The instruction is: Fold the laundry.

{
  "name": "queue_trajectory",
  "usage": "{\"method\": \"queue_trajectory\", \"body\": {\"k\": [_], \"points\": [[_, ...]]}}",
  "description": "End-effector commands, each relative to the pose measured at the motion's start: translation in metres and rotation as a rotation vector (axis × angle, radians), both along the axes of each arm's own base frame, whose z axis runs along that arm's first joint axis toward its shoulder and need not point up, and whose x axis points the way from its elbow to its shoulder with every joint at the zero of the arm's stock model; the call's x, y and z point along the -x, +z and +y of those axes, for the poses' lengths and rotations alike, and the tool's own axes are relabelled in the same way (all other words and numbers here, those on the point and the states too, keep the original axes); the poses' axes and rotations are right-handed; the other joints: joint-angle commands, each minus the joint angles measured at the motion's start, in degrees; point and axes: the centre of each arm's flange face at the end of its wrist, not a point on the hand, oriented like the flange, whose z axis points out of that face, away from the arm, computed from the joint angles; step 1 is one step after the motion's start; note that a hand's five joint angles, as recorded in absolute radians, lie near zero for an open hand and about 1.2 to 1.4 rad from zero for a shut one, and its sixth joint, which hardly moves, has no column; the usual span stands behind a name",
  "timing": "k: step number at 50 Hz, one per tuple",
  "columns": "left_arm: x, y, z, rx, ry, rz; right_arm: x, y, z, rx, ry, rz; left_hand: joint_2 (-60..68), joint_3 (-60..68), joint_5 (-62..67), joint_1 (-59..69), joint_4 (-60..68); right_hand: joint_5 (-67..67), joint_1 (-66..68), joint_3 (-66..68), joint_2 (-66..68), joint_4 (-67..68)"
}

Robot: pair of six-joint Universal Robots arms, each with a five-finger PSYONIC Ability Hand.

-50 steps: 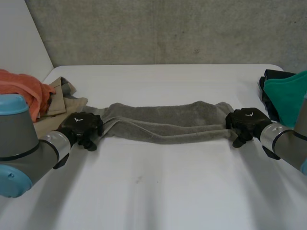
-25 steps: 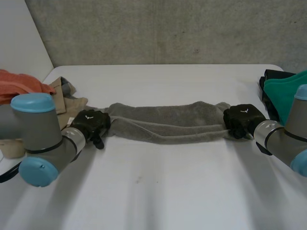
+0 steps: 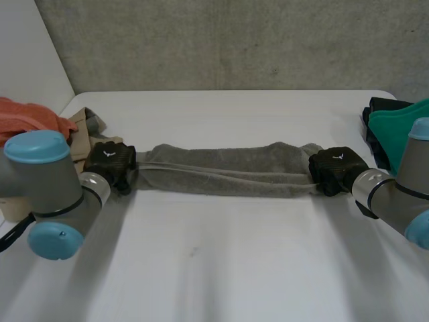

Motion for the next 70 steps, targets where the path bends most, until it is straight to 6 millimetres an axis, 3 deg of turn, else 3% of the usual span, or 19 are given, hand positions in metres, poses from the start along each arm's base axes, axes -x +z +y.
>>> {"method": "queue_trajectory", "body": {"k": [1, 19, 22, 24, 30, 34, 35, 38, 39, 41, 42, 45, 49, 52, 56, 61, 65, 68, 70], "points": [[-0.005, -0.004, 0.0, 0.026, -0.001, -0.011, 0.0, -0.001, 0.0, -0.002, 0.0, 0.002, 5.5, 5.6, 5.8, 5.6, 5.6, 12.7, 15.5, 12.0, 12.5, 11.5], [0.005, -0.022, -0.003, -0.011, -0.027, -0.062, 0.001, 0.0, 0.0, 0.001, -0.002, 0.004, -0.1, 0.0, 0.2, 0.0, 0.0, 12.7, 15.5, 12.0, 12.5, 11.5], [0.007, -0.024, -0.001, -0.019, -0.034, -0.063, 0.002, 0.0, 0.0, 0.001, -0.004, 0.004, 15.1, 15.2, 15.5, 15.3, 15.2, 12.7, 15.5, 12.0, 12.5, 11.5], [0.006, -0.022, -0.003, -0.011, -0.028, -0.062, 0.002, 0.001, 0.0, -0.001, -0.005, 0.004, 40.6, 40.7, 40.9, 40.7, 40.7, 12.7, 15.5, 12.0, 12.5, 11.5], [-0.005, 0.001, -0.003, 0.015, -0.002, -0.05, 0.009, 0.014, 0.003, -0.019, -0.019, 0.009, 40.8, 40.9, 41.1, 40.9, 40.9, 12.7, 15.5, 12.0, 12.5, 11.5], [-0.014, 0.041, 0.007, 0.049, -0.012, -0.014, 0.025, 0.051, 0.011, -0.015, -0.035, 0.047, 40.8, 40.9, 41.1, 40.9, 40.9, 12.7, 15.5, 12.0, 12.5, 11.5], [-0.016, 0.067, 0.013, 0.091, -0.026, 0.013, 0.031, 0.072, 0.014, 0.011, -0.038, 0.065, 40.8, 40.9, 41.1, 40.9, 40.9, 12.7, 15.5, 12.0, 12.5, 11.5], [-0.021, 0.11, 0.022, 0.17, -0.048, 0.064, 0.037, 0.111, 0.02, 0.087, -0.037, 0.073, 40.8, 40.9, 41.1, 40.9, 40.9, 12.7, 15.5, 12.0, 12.5, 11.5], [-0.024, 0.138, 0.029, 0.227, -0.056, 0.097, 0.04, 0.139, 0.023, 0.158, -0.043, 0.066, 40.8, 40.9, 41.1, 40.9, 40.9, 12.7, 15.5, 12.0, 12.5, 11.5], [-0.027, 0.165, 0.037, 0.278, -0.062, 0.137, 0.04, 0.167, 0.026, 0.239, -0.051, 0.054, 40.8, 40.9, 41.1, 40.9, 40.9, 12.7, 15.5, 12.0, 12.5, 11.5], [-0.031, 0.193, 0.044, 0.335, -0.062, 0.178, 0.042, 0.195, 0.029, 0.32, -0.066, 0.034, 40.8, 40.9, 41.1, 40.9, 40.9, 12.7, 15.5, 12.0, 12.5, 11.5], [-0.036, 0.223, 0.049, 0.372, -0.055, 0.252, 0.047, 0.241, 0.034, 0.436, -0.094, -0.024, 40.8, 40.9, 41.1, 40.9, 40.9, 12.7, 15.5, 12.0, 12.5, 11.5], [-0.036, 0.233, 0.047, 0.34, -0.054, 0.302, 0.055, 0.26, 0.033, 0.419, -0.12, -0.103, 40.8, 40.9, 41.1, 40.9, 40.9, 12.7, 15.5, 12.0, 12.5, 11.5], [-0.031, 0.219, 0.04, 0.275, -0.064, 0.3, 0.055, 0.252, 0.029, 0.357, -0.108, -0.123, 40.8, 40.9, 41.1, 40.9, 40.9, 12.7, 15.5, 12.0, 12.5, 11.5], [-0.02, 0.186, 0.029, 0.164, -0.078, 0.272, 0.046, 0.226, 0.024, 0.25, -0.075, -0.11, 40.8, 40.9, 41.1, 40.9, 40.9, 12.7, 15.5, 12.0, 12.5, 11.5], [-0.004, 0.133, 0.011, 0.05, -0.081, 0.2, 0.044, 0.172, 0.009, 0.101, -0.074, -0.05, 40.8, 40.9, 41.1, 40.9, 40.9, 12.7, 15.5, 12.0, 12.5, 11.5], [0.009, 0.104, -0.008, 0.042, -0.101, 0.159, 0.038, 0.134, -0.006, 0.054, -0.064, -0.002, 40.8, 40.9, 41.1, 40.9, 40.9, 12.7, 15.5, 12.0, 12.5, 11.5], [0.022, 0.101, -0.027, 0.107, -0.121, 0.164, 0.032, 0.12, -0.024, 0.107, -0.081, 0.019, 40.8, 40.9, 41.1, 40.9, 40.9, 12.7, 15.5, 12.0, 12.5, 11.5], [0.03, 0.112, -0.036, 0.171, -0.136, 0.184, 0.03, 0.124, -0.037, 0.176, -0.104, 0.014, 40.8, 40.9, 41.1, 40.9, 40.9, 12.7, 15.5, 12.0, 12.5, 11.5]]}}
